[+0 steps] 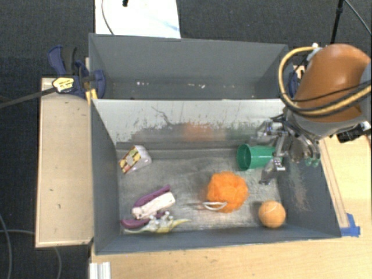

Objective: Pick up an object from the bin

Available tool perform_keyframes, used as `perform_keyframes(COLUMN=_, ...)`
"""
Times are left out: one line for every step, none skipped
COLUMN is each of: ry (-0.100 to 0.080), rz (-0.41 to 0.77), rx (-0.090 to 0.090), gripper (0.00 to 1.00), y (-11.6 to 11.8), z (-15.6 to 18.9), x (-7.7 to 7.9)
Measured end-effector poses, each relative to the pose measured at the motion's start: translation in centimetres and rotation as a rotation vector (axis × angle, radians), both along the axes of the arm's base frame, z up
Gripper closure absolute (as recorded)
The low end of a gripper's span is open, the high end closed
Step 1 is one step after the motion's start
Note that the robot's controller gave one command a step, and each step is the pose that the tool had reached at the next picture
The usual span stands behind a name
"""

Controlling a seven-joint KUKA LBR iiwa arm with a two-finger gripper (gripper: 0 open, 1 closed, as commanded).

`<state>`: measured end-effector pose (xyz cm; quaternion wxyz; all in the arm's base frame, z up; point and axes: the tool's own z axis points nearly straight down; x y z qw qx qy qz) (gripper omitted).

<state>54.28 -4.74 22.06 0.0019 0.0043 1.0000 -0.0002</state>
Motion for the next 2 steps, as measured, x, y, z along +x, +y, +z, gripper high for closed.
perform_keyframes(ry=-0.003, rz=-0.068, rx=0.001, gripper=0.00, y=4.5, z=-7.8, x=-1.7)
perform_keyframes(ry=0.006, rz=0.080, rx=0.001, gripper=0.00, y=5.8, z=-9.1, x=-3.3)
